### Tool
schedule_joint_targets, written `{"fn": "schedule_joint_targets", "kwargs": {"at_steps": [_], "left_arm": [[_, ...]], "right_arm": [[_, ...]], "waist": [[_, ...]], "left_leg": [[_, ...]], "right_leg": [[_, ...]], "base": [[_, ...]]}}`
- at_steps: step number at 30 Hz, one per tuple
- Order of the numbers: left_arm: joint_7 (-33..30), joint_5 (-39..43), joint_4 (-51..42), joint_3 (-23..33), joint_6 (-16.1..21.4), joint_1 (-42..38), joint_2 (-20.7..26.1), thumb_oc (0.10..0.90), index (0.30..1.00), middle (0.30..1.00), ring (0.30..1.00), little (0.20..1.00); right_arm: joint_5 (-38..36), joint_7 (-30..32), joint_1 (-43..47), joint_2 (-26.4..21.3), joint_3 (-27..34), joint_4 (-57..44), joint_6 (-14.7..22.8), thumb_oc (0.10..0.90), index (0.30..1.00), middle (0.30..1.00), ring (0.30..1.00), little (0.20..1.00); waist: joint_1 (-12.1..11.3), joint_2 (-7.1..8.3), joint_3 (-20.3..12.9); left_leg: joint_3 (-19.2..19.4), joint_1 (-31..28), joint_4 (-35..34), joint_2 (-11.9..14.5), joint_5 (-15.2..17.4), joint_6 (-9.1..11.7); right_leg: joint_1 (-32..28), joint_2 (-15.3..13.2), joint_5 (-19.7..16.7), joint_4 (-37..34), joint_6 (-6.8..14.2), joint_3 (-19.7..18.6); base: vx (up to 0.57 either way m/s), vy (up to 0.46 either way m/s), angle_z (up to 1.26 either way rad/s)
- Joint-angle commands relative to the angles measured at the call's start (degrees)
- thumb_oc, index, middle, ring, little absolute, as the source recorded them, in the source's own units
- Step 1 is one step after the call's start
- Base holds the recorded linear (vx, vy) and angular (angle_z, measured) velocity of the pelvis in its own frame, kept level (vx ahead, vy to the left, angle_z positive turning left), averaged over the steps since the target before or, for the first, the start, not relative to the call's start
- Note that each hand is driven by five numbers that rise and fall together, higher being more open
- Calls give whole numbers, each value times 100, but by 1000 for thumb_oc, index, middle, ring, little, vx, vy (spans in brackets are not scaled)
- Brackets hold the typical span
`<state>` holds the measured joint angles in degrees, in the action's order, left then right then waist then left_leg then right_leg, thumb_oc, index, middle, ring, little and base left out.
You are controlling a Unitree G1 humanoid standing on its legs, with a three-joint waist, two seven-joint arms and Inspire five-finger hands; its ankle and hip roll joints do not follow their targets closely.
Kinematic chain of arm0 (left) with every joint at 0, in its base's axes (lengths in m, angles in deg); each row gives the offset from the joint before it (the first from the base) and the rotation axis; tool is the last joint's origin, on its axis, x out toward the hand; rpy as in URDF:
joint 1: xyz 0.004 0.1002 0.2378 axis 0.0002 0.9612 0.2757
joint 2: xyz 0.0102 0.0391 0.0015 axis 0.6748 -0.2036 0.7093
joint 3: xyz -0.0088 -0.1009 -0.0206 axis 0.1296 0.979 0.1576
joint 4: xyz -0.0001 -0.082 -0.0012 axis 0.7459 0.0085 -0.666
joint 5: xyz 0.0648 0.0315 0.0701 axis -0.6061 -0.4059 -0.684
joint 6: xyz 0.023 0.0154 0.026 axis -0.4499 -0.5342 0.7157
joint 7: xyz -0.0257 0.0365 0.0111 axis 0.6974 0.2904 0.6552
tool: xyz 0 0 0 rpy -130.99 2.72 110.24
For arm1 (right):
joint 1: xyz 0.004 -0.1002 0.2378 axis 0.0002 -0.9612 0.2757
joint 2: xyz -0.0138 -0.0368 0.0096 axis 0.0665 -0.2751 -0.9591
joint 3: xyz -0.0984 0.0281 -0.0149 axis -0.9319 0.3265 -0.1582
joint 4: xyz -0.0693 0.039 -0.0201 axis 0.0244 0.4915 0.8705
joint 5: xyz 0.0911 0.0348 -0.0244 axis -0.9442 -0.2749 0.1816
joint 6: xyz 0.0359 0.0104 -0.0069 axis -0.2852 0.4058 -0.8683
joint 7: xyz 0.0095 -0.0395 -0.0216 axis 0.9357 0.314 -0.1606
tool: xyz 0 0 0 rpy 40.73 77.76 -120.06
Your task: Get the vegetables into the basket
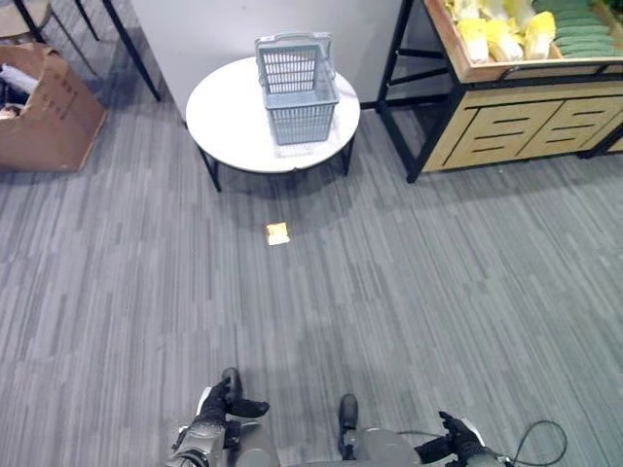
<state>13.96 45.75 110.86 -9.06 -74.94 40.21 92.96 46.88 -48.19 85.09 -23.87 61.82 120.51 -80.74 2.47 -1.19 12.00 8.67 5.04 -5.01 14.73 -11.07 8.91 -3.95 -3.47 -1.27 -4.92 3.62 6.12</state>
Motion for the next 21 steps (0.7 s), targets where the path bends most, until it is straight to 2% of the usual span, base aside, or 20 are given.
{"fn": "schedule_joint_targets", "kwargs": {"at_steps": [1,3,4,6,9,10,11,12,14,16,17,18,21], "left_arm": [[-51,-406,114,-177,-61,433,340,900,1000,1000,1000,1000],[-4,-461,97,-188,-66,406,382,900,1000,1000,1000,1000],[-4,-461,97,-188,-66,406,383,900,1000,1000,1000,1000],[0,-476,35,-241,-58,337,431,900,1000,1000,1000,1000],[-13,-447,-27,-237,-70,284,491,900,1000,1000,1000,1000],[-13,-447,-27,-237,-70,283,491,900,1000,1000,1000,1000],[-15,-388,-48,-214,-71,241,525,900,1000,1000,1000,1000],[-15,-388,-48,-214,-71,240,525,900,1000,1000,1000,1000],[-19,-361,-45,-204,-58,190,498,900,1000,1000,1000,1000],[-39,-377,16,-186,-51,181,483,900,1000,1000,1000,1000],[-41,-402,36,-160,-48,178,476,900,1000,1000,1000,1000],[-37,-412,55,-139,-52,189,477,900,1000,1000,1000,1000],[-9,-458,55,-109,-41,229,468,900,1000,1000,1000,1000]], "right_arm": [[146,-33,67,255,-242,-76,33,900,1000,1000,1000,1000],[224,-62,103,302,-294,-91,3,900,1000,1000,1000,1000],[224,-62,103,303,-295,-91,3,900,1000,1000,1000,1000],[229,-73,205,323,-350,-184,1,900,1000,1000,1000,1000],[234,-40,291,318,-395,-297,8,900,1000,1000,1000,1000],[235,-39,292,318,-395,-298,8,900,1000,1000,1000,1000],[210,-12,329,317,-383,-340,18,900,1000,1000,1000,1000],[210,-12,330,318,-384,-340,18,900,1000,1000,1000,1000],[232,-18,392,304,-413,-320,27,900,1000,1000,1000,1000],[212,25,448,313,-398,-325,41,900,1000,1000,1000,1000],[207,36,506,317,-407,-346,40,900,1000,1000,1000,1000],[231,35,519,319,-410,-359,40,900,1000,1000,1000,1000],[233,27,516,326,-386,-385,36,900,1000,1000,1000,1000]], "waist": [[-86,503,-123],[-76,605,-134],[-81,611,-139],[-66,627,-70],[-77,538,39],[-75,544,47],[-59,538,93],[-52,540,106],[-24,500,164],[17,503,208],[50,506,230],[70,513,233],[124,518,250]], "left_leg": [[358,373,340,-330,98,-283],[458,375,403,-525,289,-431],[466,379,407,-529,294,-435],[539,347,516,-748,524,-644],[626,100,402,-937,718,-823],[626,88,395,-945,716,-825],[707,-140,271,-1064,813,-868],[700,-155,265,-1069,811,-868],[728,-337,235,-1118,941,-846],[718,-476,196,-1136,1020,-787],[680,-584,168,-1147,1072,-733],[672,-645,162,-1147,1111,-697],[599,-746,238,-1154,1224,-647]], "right_leg": [[-100,-809,116,1307,796,-329],[102,-954,-368,1499,895,-464],[109,-960,-367,1501,898,-472],[478,-1056,-944,2079,925,-546],[811,-1120,-1102,2777,879,-202],[806,-1127,-1094,2787,881,-203],[932,-1275,-1206,2759,838,131],[914,-1279,-1202,2758,839,139],[1128,-1267,-1016,2343,802,408],[1228,-1298,-865,1612,841,615],[1311,-1313,-946,1074,913,605],[1403,-1343,-1026,838,960,595],[1565,-1407,-1221,520,1037,456]], "base": [[193,300,-35],[195,303,-30],[138,214,-32],[195,368,-2],[147,316,-5],[178,269,4],[124,148,8],[246,221,2],[226,102,-5],[232,0,1],[229,-63,12],[245,-89,13],[148,-69,10]]}}
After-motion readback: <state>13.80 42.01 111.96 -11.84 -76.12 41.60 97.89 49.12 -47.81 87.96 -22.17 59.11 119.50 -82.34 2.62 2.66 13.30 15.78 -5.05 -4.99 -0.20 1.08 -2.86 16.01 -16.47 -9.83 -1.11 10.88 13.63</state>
